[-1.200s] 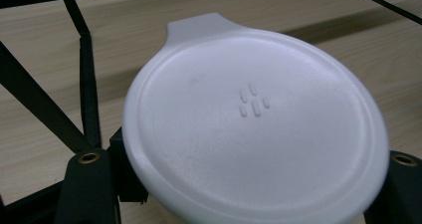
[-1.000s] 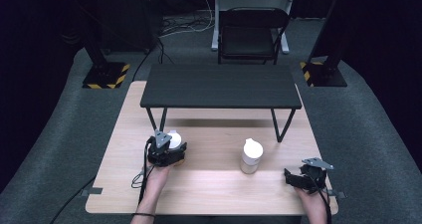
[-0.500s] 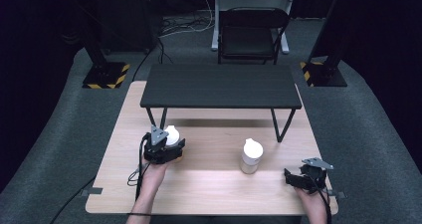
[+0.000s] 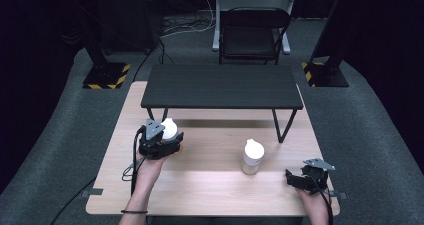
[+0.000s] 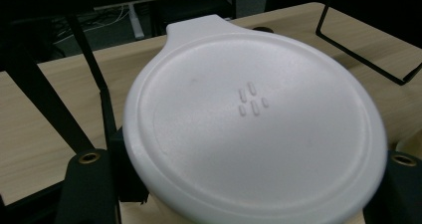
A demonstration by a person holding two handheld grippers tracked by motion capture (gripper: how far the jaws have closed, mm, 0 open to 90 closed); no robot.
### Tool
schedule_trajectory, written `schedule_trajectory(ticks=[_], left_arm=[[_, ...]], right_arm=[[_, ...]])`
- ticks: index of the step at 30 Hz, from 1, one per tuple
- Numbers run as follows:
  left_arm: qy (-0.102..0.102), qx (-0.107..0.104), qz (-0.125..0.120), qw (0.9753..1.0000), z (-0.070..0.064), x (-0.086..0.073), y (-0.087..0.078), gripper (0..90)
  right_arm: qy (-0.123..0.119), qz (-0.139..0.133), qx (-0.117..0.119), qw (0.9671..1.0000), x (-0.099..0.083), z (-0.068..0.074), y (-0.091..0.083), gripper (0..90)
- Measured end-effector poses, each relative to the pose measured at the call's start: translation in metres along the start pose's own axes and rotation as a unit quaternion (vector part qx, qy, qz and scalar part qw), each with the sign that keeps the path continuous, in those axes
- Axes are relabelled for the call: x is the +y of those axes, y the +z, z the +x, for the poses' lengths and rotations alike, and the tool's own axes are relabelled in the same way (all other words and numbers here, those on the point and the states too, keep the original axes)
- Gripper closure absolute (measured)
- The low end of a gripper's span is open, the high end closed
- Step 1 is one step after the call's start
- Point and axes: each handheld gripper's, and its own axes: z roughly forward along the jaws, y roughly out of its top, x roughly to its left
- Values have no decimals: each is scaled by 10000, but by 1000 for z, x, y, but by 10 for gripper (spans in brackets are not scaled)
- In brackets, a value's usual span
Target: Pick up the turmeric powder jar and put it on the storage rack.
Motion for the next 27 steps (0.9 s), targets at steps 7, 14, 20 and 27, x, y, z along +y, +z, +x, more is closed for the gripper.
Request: schedule_trajectory(ticks=[7, 14, 20, 27], left_arm=[[43, -8, -29, 10000, 3, 14, -7, 300], [82, -42, -108, 9999, 6, 28, -16, 300], [183, -41, -140, 9997, 5, 42, -21, 300], [218, -68, -206, 9995, 5, 54, -26, 300]], right_arm=[[0, 1, 0, 10000, 0, 0, 0, 84], [-1, 1, 0, 10000, 0, 0, 0, 84], [1, 1, -1, 10000, 0, 0, 0, 84], [0, 1, 0, 10000, 0, 0, 0, 84]])
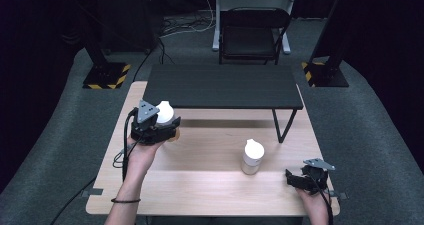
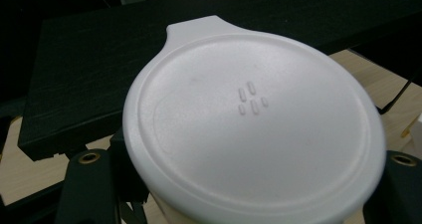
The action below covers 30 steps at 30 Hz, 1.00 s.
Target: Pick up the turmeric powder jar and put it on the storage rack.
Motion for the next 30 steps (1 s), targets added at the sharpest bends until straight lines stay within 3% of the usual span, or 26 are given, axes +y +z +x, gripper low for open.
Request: schedule_trajectory(ticks=[17, 30], left_arm=[[30, -41, -142, 9999, 5, 43, -3, 300], [121, 36, -122, 9998, 3, 79, 8, 300]], right_arm=[[-4, 0, 3, 10000, 0, 0, 0, 84], [-9, -1, 8, 10000, 0, 0, 0, 84]])
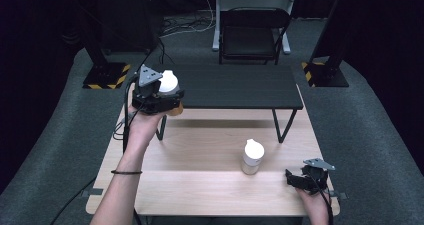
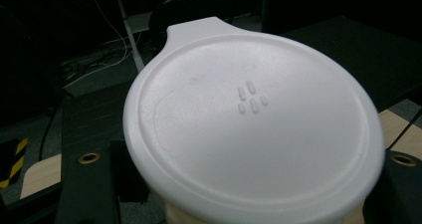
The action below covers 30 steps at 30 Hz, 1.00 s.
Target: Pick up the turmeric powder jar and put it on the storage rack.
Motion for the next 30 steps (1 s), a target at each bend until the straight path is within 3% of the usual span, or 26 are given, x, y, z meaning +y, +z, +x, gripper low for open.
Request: schedule_trajectory(ticks=[11, 30], left_arm=[[-49, 176, 39, 9998, -2, 20, 18, 300], [-180, 293, 212, 9992, -1, 30, 52, 300]], right_arm=[[-7, 2, 11, 10000, 0, 0, 0, 84], [-25, 3, 46, 10000, 1, -1, 1, 85]])
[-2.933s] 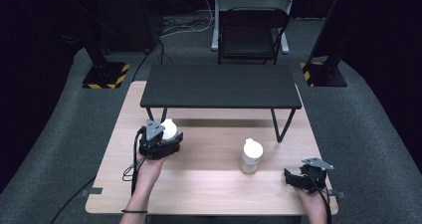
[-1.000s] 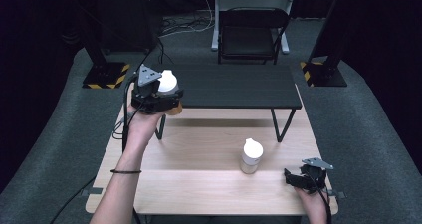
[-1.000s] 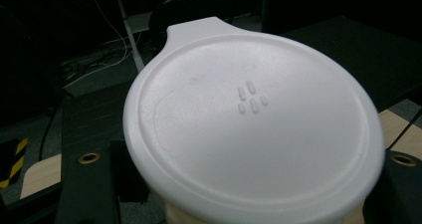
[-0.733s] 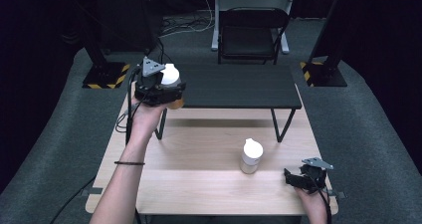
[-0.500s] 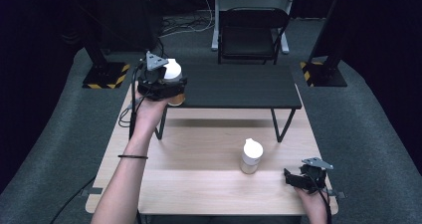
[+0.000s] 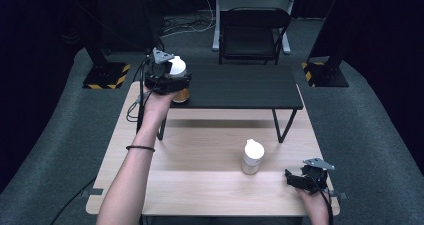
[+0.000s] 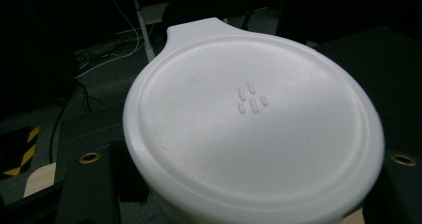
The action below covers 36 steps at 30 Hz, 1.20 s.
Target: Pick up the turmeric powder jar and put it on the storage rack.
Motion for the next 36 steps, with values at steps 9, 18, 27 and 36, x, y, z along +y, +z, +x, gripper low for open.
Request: schedule_trajectory(ticks=[9, 18, 27, 36], left_arm=[[-102, 4, 108, 9999, 0, 4, 9, 300], [-126, 75, 59, 9999, -1, 2, 8, 287], [-111, 171, 13, 9998, -3, 0, 0, 180], [-128, 170, -155, 9997, 3, -14, -16, 135]], right_arm=[[-3, -3, 6, 10000, 0, 0, 0, 85], [-7, -4, 11, 10000, 0, 0, 0, 85], [-4, -3, 9, 10000, 0, 0, 0, 85], [-5, 0, 3, 10000, 0, 0, 0, 85]])
